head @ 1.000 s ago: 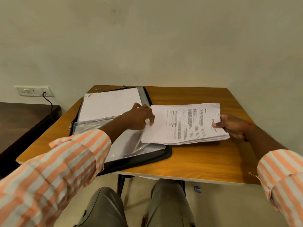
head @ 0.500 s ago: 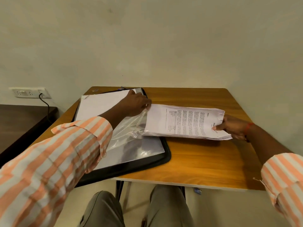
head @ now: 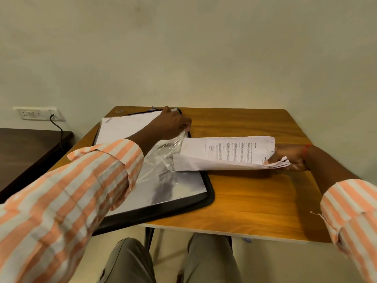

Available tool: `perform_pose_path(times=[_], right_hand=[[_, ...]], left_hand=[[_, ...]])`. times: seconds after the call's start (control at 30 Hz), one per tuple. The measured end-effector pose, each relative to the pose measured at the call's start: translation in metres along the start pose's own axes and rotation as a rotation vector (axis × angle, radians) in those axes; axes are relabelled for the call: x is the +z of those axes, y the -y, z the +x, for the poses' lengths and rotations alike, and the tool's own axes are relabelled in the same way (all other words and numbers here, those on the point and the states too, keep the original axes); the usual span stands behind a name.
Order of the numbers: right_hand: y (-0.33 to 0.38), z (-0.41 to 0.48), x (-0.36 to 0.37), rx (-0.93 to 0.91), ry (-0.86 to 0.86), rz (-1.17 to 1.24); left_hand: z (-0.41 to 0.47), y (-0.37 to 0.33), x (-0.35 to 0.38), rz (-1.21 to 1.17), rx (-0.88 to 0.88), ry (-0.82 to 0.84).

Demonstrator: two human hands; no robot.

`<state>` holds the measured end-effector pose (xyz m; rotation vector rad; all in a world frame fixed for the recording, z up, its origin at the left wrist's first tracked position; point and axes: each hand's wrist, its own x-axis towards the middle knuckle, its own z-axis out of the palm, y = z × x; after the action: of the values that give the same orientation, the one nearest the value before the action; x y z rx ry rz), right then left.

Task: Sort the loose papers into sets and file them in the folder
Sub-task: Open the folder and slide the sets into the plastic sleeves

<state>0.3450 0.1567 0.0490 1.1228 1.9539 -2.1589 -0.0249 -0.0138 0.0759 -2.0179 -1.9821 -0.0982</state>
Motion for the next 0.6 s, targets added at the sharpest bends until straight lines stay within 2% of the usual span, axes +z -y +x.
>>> perform_pose_path(times=[0.1, 0.23, 0.3, 0.4, 0.5, 0.6], right_hand=[[0.006, 0.009, 0.002, -0.013, -0.012, 0.053], [0.002, 0.032, -0.009, -0.014, -0.296, -0.109], [-0.005, 0.038, -0.015, 0.007, -0.346, -0.155], [-0.012, 0.035, -0.017, 0.037, -0.348, -0.062], [-0.011, 0.031, -0.017, -0.047, -0.419, 0.034], [-0.012, 0.029, -0.02, -0.054, -0.402, 0.173]], left_hand=[[-0.002, -0.01, 0.003, -0.095, -0.019, 0.069], [-0.021, -0.023, 0.011, -0.301, -0.123, 0.105], [-0.036, -0.028, 0.015, -0.384, -0.17, 0.098], [-0.059, -0.039, 0.023, -0.406, -0.218, 0.109], [-0.082, -0.051, 0.03, -0.438, -0.302, 0.185], [-0.105, -0.061, 0.033, -0.419, -0.259, 0.204]])
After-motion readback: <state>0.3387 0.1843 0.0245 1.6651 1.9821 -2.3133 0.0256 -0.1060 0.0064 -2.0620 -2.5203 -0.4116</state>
